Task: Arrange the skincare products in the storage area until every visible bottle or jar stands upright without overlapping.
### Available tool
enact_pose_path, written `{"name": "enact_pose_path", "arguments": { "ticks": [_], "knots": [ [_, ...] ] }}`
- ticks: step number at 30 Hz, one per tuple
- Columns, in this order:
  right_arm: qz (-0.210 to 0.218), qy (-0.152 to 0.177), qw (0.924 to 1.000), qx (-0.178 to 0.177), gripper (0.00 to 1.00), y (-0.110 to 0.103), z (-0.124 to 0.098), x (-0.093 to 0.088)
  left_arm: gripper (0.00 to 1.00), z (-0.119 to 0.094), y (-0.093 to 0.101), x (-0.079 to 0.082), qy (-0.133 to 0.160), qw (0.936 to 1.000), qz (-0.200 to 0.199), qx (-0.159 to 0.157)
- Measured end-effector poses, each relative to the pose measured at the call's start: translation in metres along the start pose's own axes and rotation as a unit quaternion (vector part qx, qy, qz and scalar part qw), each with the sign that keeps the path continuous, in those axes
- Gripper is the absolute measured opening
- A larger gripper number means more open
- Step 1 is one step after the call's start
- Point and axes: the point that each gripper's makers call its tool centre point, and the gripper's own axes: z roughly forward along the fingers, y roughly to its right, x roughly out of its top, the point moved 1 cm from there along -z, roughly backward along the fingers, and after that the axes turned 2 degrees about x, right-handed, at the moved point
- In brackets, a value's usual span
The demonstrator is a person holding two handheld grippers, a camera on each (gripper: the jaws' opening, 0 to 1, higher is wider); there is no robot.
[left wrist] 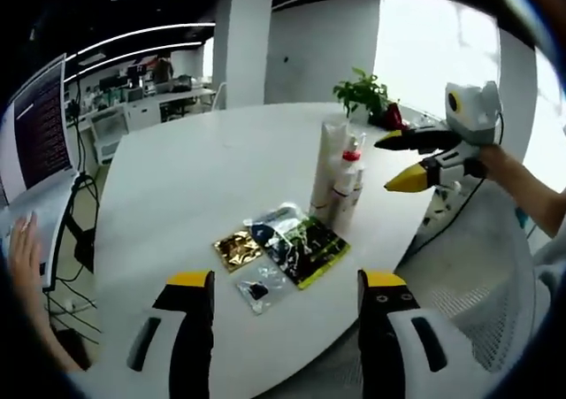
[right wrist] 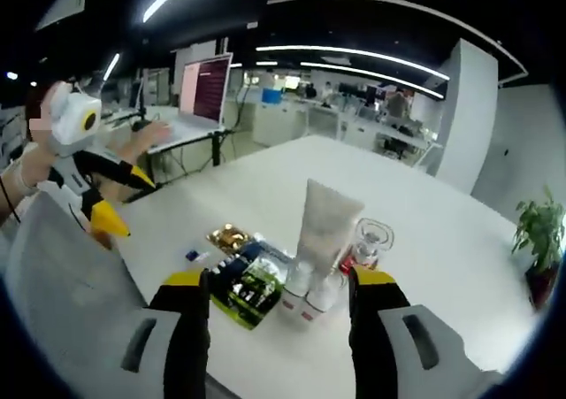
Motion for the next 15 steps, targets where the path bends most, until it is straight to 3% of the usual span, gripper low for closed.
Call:
{"name": "enact_pose_path", "arguments": {
  "ticks": [8,15],
  "knots": [
    [0.025,-0.008,0.9996,-0.01,0.82,0.008,-0.012,-0.015,0.72,0.002,0.003,-0.004,-0.019,0.9994,0.027,0.011],
    [0.029,-0.02,0.9994,-0.006,0.91,0.005,-0.014,-0.022,0.84,0.002,0.005,-0.008,-0.024,0.9994,0.024,0.012]
  ]
}}
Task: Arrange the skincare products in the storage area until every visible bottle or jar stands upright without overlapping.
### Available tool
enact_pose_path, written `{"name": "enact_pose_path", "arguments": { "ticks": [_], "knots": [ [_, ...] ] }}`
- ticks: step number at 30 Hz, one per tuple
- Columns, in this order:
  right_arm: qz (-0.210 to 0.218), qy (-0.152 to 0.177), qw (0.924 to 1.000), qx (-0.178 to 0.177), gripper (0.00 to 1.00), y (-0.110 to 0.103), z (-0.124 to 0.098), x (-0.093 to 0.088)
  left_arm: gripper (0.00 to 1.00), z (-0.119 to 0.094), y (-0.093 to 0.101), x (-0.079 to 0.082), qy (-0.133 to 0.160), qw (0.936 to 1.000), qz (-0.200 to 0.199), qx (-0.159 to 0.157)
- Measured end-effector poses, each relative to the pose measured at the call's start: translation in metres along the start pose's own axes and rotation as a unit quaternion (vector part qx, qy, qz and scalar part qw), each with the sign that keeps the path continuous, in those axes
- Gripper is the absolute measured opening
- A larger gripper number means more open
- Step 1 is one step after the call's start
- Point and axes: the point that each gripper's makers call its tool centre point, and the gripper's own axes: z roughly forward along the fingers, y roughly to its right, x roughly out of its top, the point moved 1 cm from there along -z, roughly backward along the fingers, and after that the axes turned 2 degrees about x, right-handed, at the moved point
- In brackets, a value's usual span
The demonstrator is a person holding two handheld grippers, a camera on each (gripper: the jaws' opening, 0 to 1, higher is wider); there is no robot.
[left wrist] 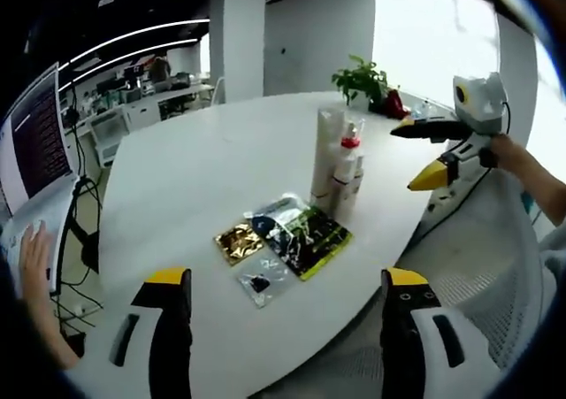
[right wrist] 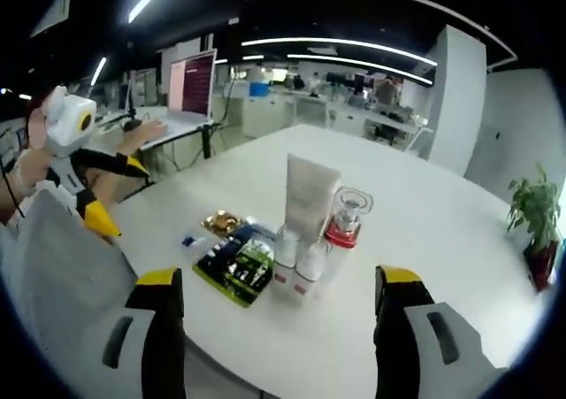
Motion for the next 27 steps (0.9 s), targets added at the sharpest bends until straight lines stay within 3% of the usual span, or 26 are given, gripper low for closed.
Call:
{"name": "enact_pose_path", "arguments": {
  "ticks": [6,13,27],
  "knots": [
    [0.0,-0.019,0.9998,0.003,0.97,-0.003,0.003,-0.009,0.91,-0.001,-0.001,-0.003,0.001,1.0,-0.003,0.007],
    [0.005,-0.015,0.9997,0.019,0.99,-0.011,0.005,-0.007,0.99,-0.001,-0.002,-0.005,0.005,0.9999,0.002,0.013],
    [0.012,-0.026,0.9992,0.027,0.99,-0.015,0.007,-0.014,0.99,0.003,0.005,-0.012,-0.001,1.0,-0.005,0.0]
  ]
}}
